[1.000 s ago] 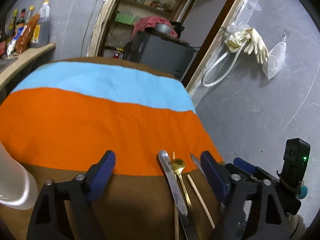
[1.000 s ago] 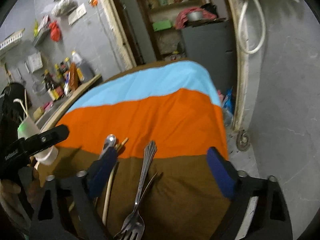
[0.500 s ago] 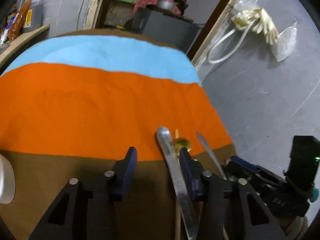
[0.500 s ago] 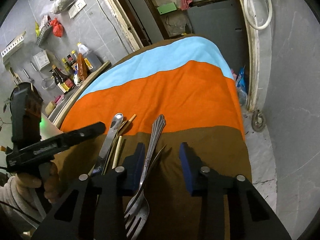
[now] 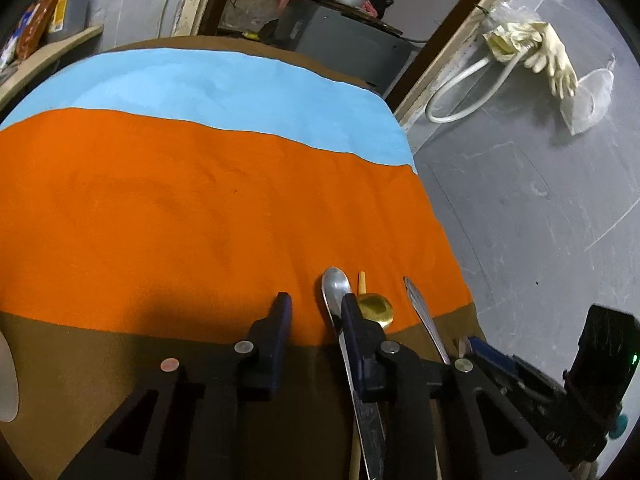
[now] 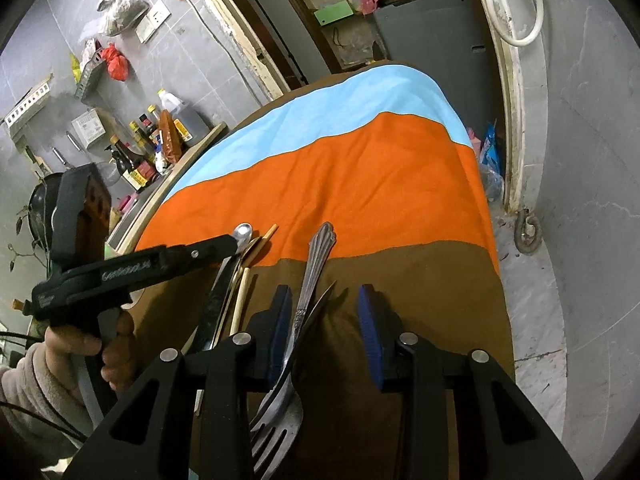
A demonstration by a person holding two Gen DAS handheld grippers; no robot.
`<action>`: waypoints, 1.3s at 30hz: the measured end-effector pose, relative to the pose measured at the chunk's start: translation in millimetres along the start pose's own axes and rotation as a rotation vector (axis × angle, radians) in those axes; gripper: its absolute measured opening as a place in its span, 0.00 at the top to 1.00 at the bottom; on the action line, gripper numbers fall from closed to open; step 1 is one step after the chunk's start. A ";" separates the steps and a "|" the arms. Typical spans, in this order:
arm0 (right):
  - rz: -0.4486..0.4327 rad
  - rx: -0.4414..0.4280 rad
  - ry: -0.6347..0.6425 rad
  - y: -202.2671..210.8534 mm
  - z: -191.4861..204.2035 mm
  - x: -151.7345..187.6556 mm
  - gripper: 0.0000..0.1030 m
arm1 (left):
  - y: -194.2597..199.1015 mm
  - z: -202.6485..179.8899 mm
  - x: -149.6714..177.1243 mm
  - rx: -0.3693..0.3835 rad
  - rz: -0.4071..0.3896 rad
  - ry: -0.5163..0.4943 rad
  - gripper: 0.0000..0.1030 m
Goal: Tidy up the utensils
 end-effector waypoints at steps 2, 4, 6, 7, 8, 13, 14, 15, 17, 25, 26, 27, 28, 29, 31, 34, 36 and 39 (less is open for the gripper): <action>0.004 -0.008 -0.006 0.9 -0.3 0.9 0.71 | -1.6 0.3 -1.1 0.007 0.002 0.011 0.77; 0.009 -0.017 -0.022 0.9 -2.3 1.1 0.72 | -3.3 0.7 -2.3 0.015 0.007 0.023 0.79; 0.016 -0.010 -0.032 -0.7 -3.5 0.9 0.77 | -4.4 1.4 -3.4 0.021 0.012 0.033 0.81; 0.019 -0.005 -0.035 -1.4 -4.0 1.2 0.79 | -4.7 2.8 -4.1 0.024 0.013 0.037 0.81; 0.021 -0.002 -0.038 -1.8 -3.7 1.3 0.79 | -5.4 2.9 -4.3 0.031 0.016 0.043 0.81; 0.040 0.014 -0.049 -5.3 1.4 0.0 0.84 | -9.3 2.8 -4.7 0.056 0.037 0.061 0.87; 0.045 0.021 -0.050 -6.0 2.8 -0.4 0.88 | -10.6 1.8 -4.6 0.060 0.044 0.061 0.88; 0.051 0.027 -0.055 -7.3 4.2 -1.0 0.89 | -11.1 1.6 -4.5 0.062 0.048 0.063 0.88; 0.061 0.027 -0.070 -9.7 3.2 -2.9 0.90 | -11.5 1.6 -4.5 0.065 0.049 0.074 0.89; 0.058 -0.001 -0.101 -8.5 9.5 -4.6 0.96 | -4.6 6.3 -2.2 0.116 0.033 0.151 0.96; 0.055 -0.008 -0.101 -7.0 11.2 -4.1 0.96 | -3.1 5.7 -1.4 0.114 0.032 0.149 0.96; 0.053 -0.015 -0.102 -5.4 13.4 -3.6 0.97 | -0.6 4.6 0.4 0.114 0.030 0.144 0.97; 0.051 -0.020 -0.102 -4.6 13.8 -3.5 0.97 | 1.7 3.7 1.6 0.114 0.026 0.141 0.97; 0.047 -0.028 -0.105 -2.8 15.5 -3.1 0.98 | 5.0 2.6 3.1 0.117 0.018 0.139 0.97; 0.034 -0.043 -0.113 2.7 17.5 -2.9 0.98 | 15.8 0.6 5.8 0.123 -0.011 0.138 0.97; 0.009 -0.067 -0.126 11.9 18.8 -3.0 0.98 | 35.1 -1.3 9.8 0.115 -0.058 0.124 0.97; -0.021 -0.094 -0.129 21.3 20.5 -2.8 0.98 | 46.9 -4.8 12.8 0.102 -0.089 0.098 0.97; -0.052 -0.105 -0.117 32.8 26.1 -2.0 0.98 | 65.3 -13.2 19.1 0.084 -0.139 0.044 0.97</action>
Point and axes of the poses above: each gripper's, at about its wrist camera, not at the fingertips, and y roughly against the way its jaws point, z to its left, x to its underside, the point moved 1 cm from there along -y, roughly the way its jaws point, and after that the axes turned 15 degrees about x, right-handed, at the moved point
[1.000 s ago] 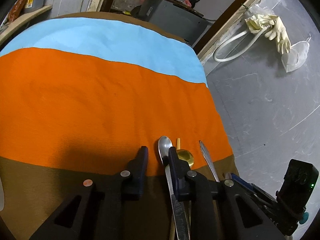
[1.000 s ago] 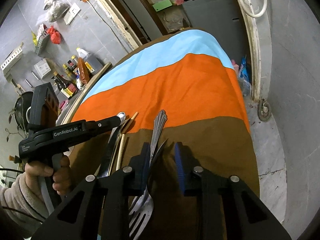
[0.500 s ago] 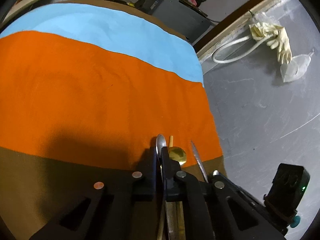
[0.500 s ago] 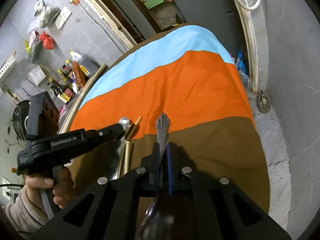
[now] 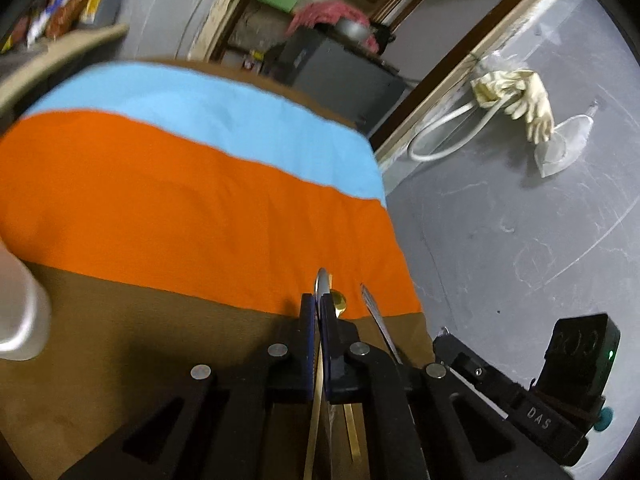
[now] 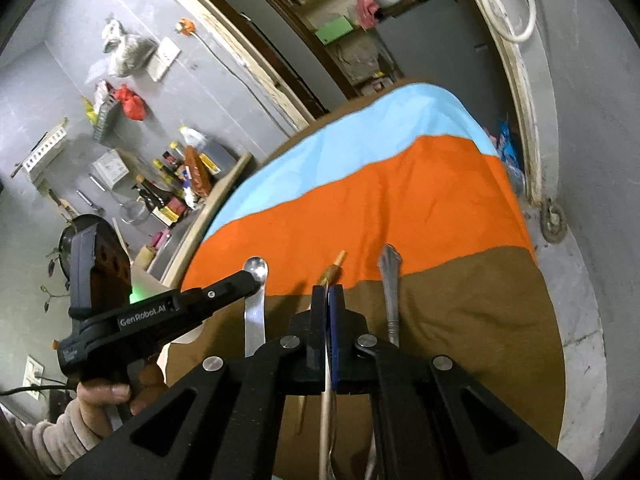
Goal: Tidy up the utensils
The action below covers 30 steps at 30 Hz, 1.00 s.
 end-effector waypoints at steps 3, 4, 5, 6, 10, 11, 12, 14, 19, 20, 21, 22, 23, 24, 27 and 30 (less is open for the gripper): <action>-0.027 -0.006 0.007 9.6 4.6 1.3 0.98 | 14.2 -9.8 1.7 -0.007 -0.040 -0.047 0.97; -0.039 -0.009 0.008 13.4 6.2 1.6 0.98 | 18.9 -12.3 2.1 -0.008 -0.050 -0.061 0.97; -0.048 -0.011 0.009 16.5 7.5 1.7 0.98 | 24.1 -14.6 2.3 -0.007 -0.062 -0.076 0.97; -0.058 -0.014 0.009 19.7 9.2 1.9 0.98 | 29.8 -17.5 2.4 -0.006 -0.075 -0.092 0.97; -0.105 -0.028 0.012 33.8 18.4 1.6 0.98 | 49.9 -28.0 0.1 -0.004 -0.127 -0.147 0.98; -0.120 -0.032 0.015 37.5 22.2 1.0 0.98 | 56.2 -29.9 -1.2 -0.003 -0.144 -0.162 0.98; -0.131 -0.034 0.019 40.0 26.1 0.2 0.98 | 60.9 -30.9 -2.4 -0.001 -0.158 -0.172 0.98; -0.142 -0.037 0.023 43.0 33.3 0.7 0.98 | 67.1 -29.7 -5.7 0.002 -0.174 -0.180 0.98; -0.182 -0.036 0.038 52.8 52.2 0.3 0.98 | 86.9 -28.9 -12.3 -0.005 -0.221 -0.190 0.98; -0.193 -0.039 0.041 55.8 56.9 -0.8 0.98 | 93.1 -29.2 -14.6 -0.006 -0.234 -0.194 0.98; -0.204 -0.041 0.045 58.7 61.7 -2.3 0.98 | 97.5 -29.2 -16.7 -0.008 -0.241 -0.199 0.98; -0.213 -0.043 0.048 60.7 65.3 -4.7 0.98 | 101.1 -29.7 -17.6 -0.009 -0.246 -0.204 0.98; -0.221 -0.044 0.050 62.4 69.2 -6.6 0.98 | 105.5 -29.8 -20.0 -0.009 -0.254 -0.209 0.98; -0.234 -0.046 0.051 64.8 74.3 -9.5 0.98 | 110.7 -29.5 -22.9 -0.007 -0.261 -0.214 0.98; -0.267 -0.054 0.050 71.6 88.8 -15.7 0.98 | 125.1 -28.9 -30.2 -0.007 -0.283 -0.222 0.98; -0.319 -0.064 0.062 81.0 106.5 -25.3 0.98 | 140.8 -30.0 -39.1 -0.007 -0.304 -0.236 0.98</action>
Point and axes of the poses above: each gripper's, at about its wrist camera, not at the fingertips, and y roughly against the way its jaws point, z to its left, x to its underside, the point moved 1 cm from there along -y, roughly the way its jaws point, and after that the axes turned 15 degrees about x, right-handed, at the moved point
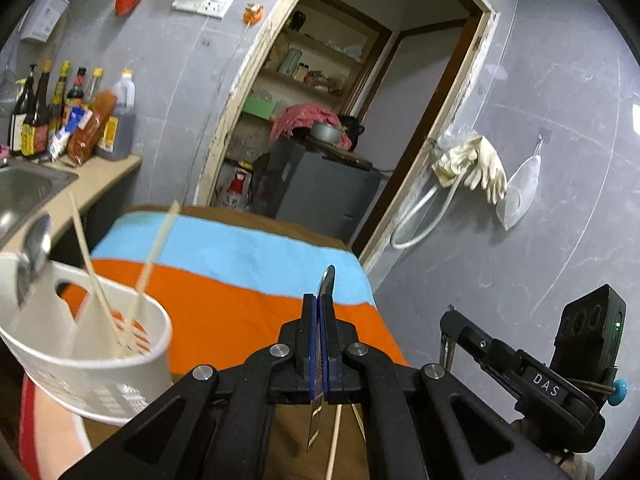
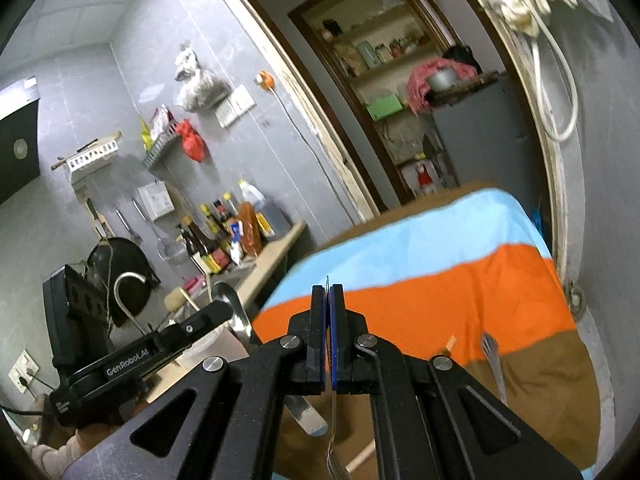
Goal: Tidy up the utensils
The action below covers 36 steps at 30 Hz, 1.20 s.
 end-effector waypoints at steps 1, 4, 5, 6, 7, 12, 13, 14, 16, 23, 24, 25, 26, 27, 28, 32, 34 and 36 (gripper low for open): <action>-0.011 -0.003 0.005 1.8 5.1 -2.3 0.98 | 5.4 0.6 -6.0 0.000 -0.008 -0.008 0.98; -0.063 -0.017 0.030 4.9 26.3 -13.5 0.98 | 17.9 1.8 -18.1 -0.008 -0.027 -0.026 0.98; -0.081 -0.023 0.041 5.7 34.2 -17.6 0.98 | 24.9 3.5 -24.2 -0.010 -0.039 -0.031 0.98; -0.094 -0.028 0.050 6.5 40.1 -20.3 0.98 | 30.2 4.9 -28.5 -0.012 -0.048 -0.033 0.98; -0.109 -0.036 0.060 6.6 47.5 -23.9 0.98 | 34.4 6.2 -31.6 -0.014 -0.056 -0.034 0.98; -0.162 -0.096 0.086 3.2 86.9 -38.8 0.98 | 67.5 19.0 -51.7 -0.034 -0.114 -0.033 0.98; -0.168 -0.106 0.088 2.7 92.8 -39.3 0.98 | 76.1 22.9 -56.0 -0.041 -0.129 -0.030 0.98; -0.177 -0.122 0.092 1.3 102.4 -41.4 0.98 | 80.4 25.2 -59.4 -0.044 -0.137 -0.026 0.98; -0.193 -0.153 0.098 -2.3 119.1 -45.1 0.98 | 97.1 33.1 -66.7 -0.054 -0.167 -0.014 0.98; -0.237 -0.247 0.114 -14.5 167.7 -50.1 0.98 | 142.7 55.8 -87.7 -0.088 -0.251 0.030 0.98; -0.240 -0.257 0.114 -16.6 172.0 -49.7 0.98 | 149.4 58.2 -90.6 -0.103 -0.263 0.024 0.98; -0.242 -0.270 0.114 -19.1 177.6 -48.9 0.98 | 155.4 60.6 -93.0 -0.120 -0.275 0.016 0.98; -0.243 -0.283 0.113 -23.0 184.4 -48.0 0.98 | 158.6 61.9 -94.4 -0.131 -0.281 0.011 0.98; -0.240 -0.296 0.112 -27.6 190.9 -46.4 0.98 | 163.4 65.2 -96.1 -0.149 -0.290 0.005 0.98; -0.237 -0.303 0.110 -30.5 193.3 -44.1 0.98 | 166.4 68.0 -97.1 -0.163 -0.294 0.003 0.98; -0.209 -0.361 0.092 -48.5 205.0 -31.2 0.98 | 175.5 84.1 -98.8 -0.230 -0.302 0.002 0.98; -0.191 -0.387 0.083 -57.8 207.6 -23.8 0.98 | 174.7 91.9 -96.7 -0.261 -0.295 0.001 0.98; -0.166 -0.402 0.078 -68.8 209.7 -16.3 0.98 | 172.6 99.1 -93.7 -0.279 -0.284 0.005 0.98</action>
Point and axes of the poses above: each gripper's, at about its wrist camera, not at the fingertips, and y roughly against the way its jaws point, z to its left, x to its underside, the point moved 1 cm from there along -y, roughly the way its jaws point, and after that the axes turned 15 degrees about x, right-handed, at the moved point
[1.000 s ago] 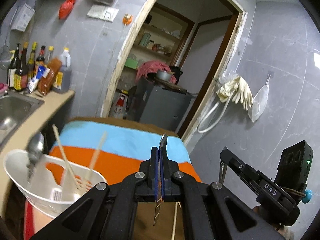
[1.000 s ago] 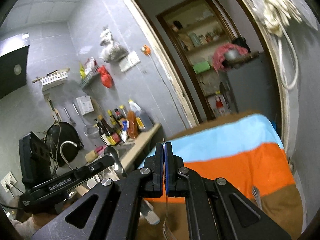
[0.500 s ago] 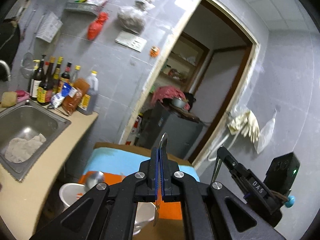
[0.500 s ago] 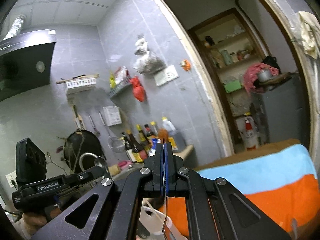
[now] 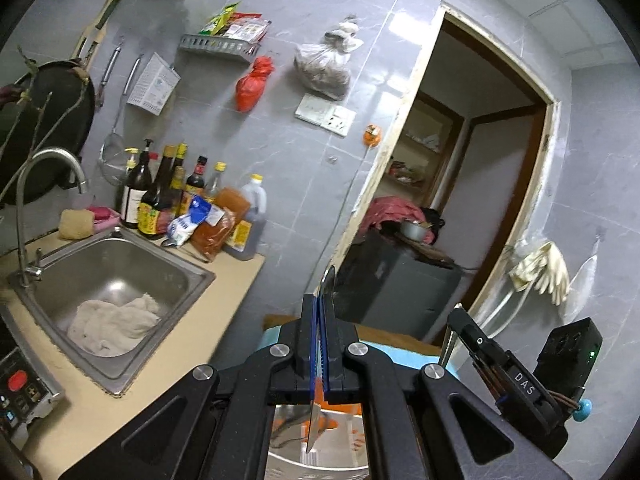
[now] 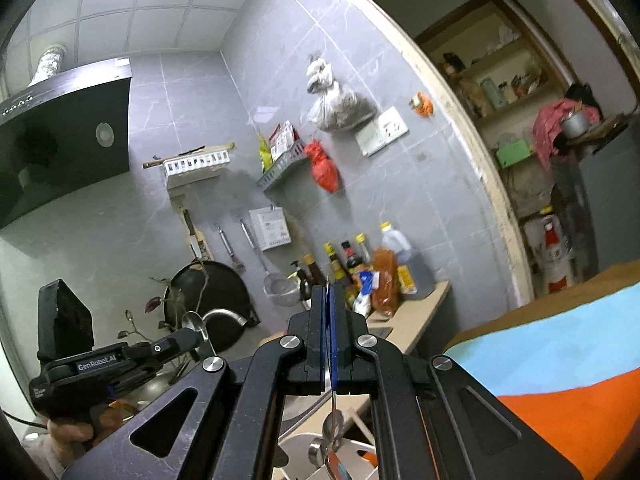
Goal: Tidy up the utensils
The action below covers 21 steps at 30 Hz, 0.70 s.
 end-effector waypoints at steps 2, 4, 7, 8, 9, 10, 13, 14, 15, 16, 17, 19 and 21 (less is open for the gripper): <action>0.021 -0.005 -0.007 -8.2 -2.5 8.5 0.98 | -4.6 4.2 4.1 -0.016 0.012 -0.003 0.98; 0.041 -0.008 -0.025 -14.8 -7.9 16.7 0.98 | -10.2 6.7 9.6 -0.037 0.027 -0.018 0.98; 0.066 -0.020 -0.063 -23.7 -15.9 26.5 0.98 | -19.9 9.8 18.6 -0.055 0.054 -0.026 0.98; 0.072 -0.023 -0.072 -25.6 -18.0 29.3 0.98 | -21.1 11.0 20.1 -0.055 0.059 -0.023 0.98; 0.080 -0.021 -0.080 -27.5 -20.6 33.3 0.98 | -23.7 12.0 23.4 -0.059 0.065 -0.020 0.98; 0.089 -0.019 -0.086 -29.8 -22.3 37.0 0.98 | -25.9 12.5 26.4 -0.066 0.070 -0.022 0.98; 0.104 -0.017 -0.096 -34.4 -26.0 45.1 0.98 | -30.4 13.2 34.9 -0.086 0.085 -0.030 0.98; 0.108 -0.016 -0.097 -36.0 -27.3 48.5 0.98 | -32.6 13.5 37.8 -0.091 0.094 -0.035 0.98; 0.110 -0.015 -0.097 -36.6 -27.7 49.3 0.98 | -33.6 13.5 39.8 -0.093 0.100 -0.037 0.98; 0.115 -0.015 -0.098 -38.3 -28.6 52.0 0.98 | -34.2 13.2 41.5 -0.094 0.105 -0.040 0.98; 0.118 -0.011 -0.098 -39.5 -29.0 54.0 0.98 | -34.9 13.1 43.4 -0.095 0.109 -0.043 0.98; 0.122 -0.005 -0.102 -41.7 -29.9 56.9 0.98 | -35.9 13.5 46.9 -0.098 0.118 -0.047 0.98; 0.126 0.008 -0.116 -44.6 -32.4 62.2 0.98 | -37.4 14.3 49.8 -0.103 0.128 -0.047 0.98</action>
Point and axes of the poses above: each gripper's, at about its wrist camera, not at the fingertips, and y roughly against the way its jaws point, z to its left, x to its underside, the point moved 1 cm from there along -y, roughly the way its jaws point, and after that the axes turned 15 degrees about x, right-handed, at the moved point
